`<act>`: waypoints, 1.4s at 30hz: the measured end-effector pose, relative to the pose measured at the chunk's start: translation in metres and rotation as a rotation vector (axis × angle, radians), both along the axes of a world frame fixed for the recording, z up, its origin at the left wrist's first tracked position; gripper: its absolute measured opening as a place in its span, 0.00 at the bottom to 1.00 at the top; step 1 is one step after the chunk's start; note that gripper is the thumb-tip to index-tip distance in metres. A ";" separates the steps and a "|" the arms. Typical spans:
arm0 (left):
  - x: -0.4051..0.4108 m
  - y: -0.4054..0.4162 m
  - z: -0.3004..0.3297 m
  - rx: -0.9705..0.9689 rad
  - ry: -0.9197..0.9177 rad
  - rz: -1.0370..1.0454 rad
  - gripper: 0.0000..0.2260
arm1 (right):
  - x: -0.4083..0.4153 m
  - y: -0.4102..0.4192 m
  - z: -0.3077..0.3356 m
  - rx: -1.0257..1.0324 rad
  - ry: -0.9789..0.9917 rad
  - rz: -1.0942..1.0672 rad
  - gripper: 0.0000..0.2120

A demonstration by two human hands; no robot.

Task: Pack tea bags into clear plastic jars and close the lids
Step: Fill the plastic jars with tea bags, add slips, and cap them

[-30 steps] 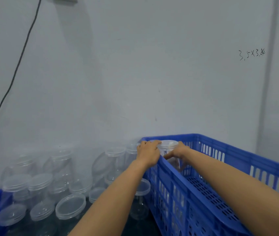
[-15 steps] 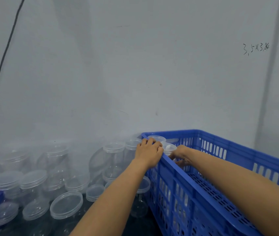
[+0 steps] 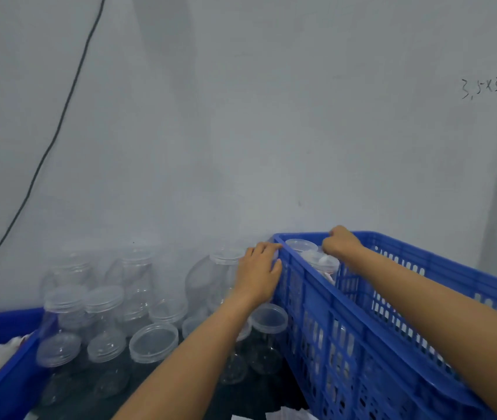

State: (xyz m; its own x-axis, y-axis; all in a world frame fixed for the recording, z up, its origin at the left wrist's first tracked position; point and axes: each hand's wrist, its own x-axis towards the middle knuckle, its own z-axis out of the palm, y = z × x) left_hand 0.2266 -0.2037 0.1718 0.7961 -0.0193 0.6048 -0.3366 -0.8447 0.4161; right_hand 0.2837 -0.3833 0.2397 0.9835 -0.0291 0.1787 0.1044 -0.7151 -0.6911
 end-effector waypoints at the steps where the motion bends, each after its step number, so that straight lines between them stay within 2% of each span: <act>1: -0.008 0.012 -0.002 -0.044 -0.018 0.013 0.17 | -0.001 -0.001 0.004 0.000 -0.019 0.002 0.07; 3: -0.026 0.038 -0.010 -0.117 -0.058 0.063 0.16 | -0.010 -0.001 0.011 0.030 -0.036 -0.015 0.05; 5: -0.045 0.063 -0.018 -0.227 -0.102 0.116 0.15 | -0.022 0.001 0.016 0.067 -0.051 -0.031 0.10; 7: -0.063 0.088 -0.028 -0.368 -0.140 0.180 0.13 | -0.037 0.011 0.021 0.108 -0.116 -0.017 0.09; 9: -0.079 0.111 -0.042 -0.497 -0.163 0.263 0.13 | -0.055 0.030 0.024 0.181 -0.166 0.037 0.12; 11: -0.093 0.131 -0.058 -0.572 -0.154 0.346 0.12 | -0.076 0.061 0.022 0.265 -0.129 0.139 0.12; 15: -0.114 0.161 -0.090 -0.595 -0.033 0.412 0.11 | -0.113 0.131 -0.003 0.345 0.178 0.331 0.08; 19: -0.127 0.174 -0.109 -0.629 0.050 0.299 0.15 | -0.130 0.176 -0.052 0.416 0.436 0.414 0.09; 22: -0.132 0.179 -0.119 -0.630 0.078 0.214 0.19 | -0.135 0.198 -0.085 0.460 0.537 0.405 0.07; 24: -0.134 0.180 -0.127 -0.653 0.090 0.179 0.23 | -0.137 0.207 -0.102 0.458 0.546 0.380 0.11; 27: -0.135 0.178 -0.141 -0.743 0.149 0.131 0.36 | -0.136 0.216 -0.123 0.483 0.515 0.304 0.18; 30: -0.133 0.176 -0.157 -0.832 0.229 0.116 0.43 | -0.135 0.223 -0.143 0.569 0.532 0.250 0.16; 33: -0.129 0.176 -0.176 -0.872 0.315 0.159 0.43 | -0.139 0.229 -0.158 0.575 0.563 0.265 0.15; 36: -0.130 0.175 -0.184 -0.894 0.336 0.176 0.37 | -0.145 0.234 -0.165 0.545 0.564 0.303 0.18; 42: -0.147 0.171 -0.155 -0.787 0.090 0.218 0.38 | -0.158 0.230 -0.141 0.549 0.440 0.406 0.15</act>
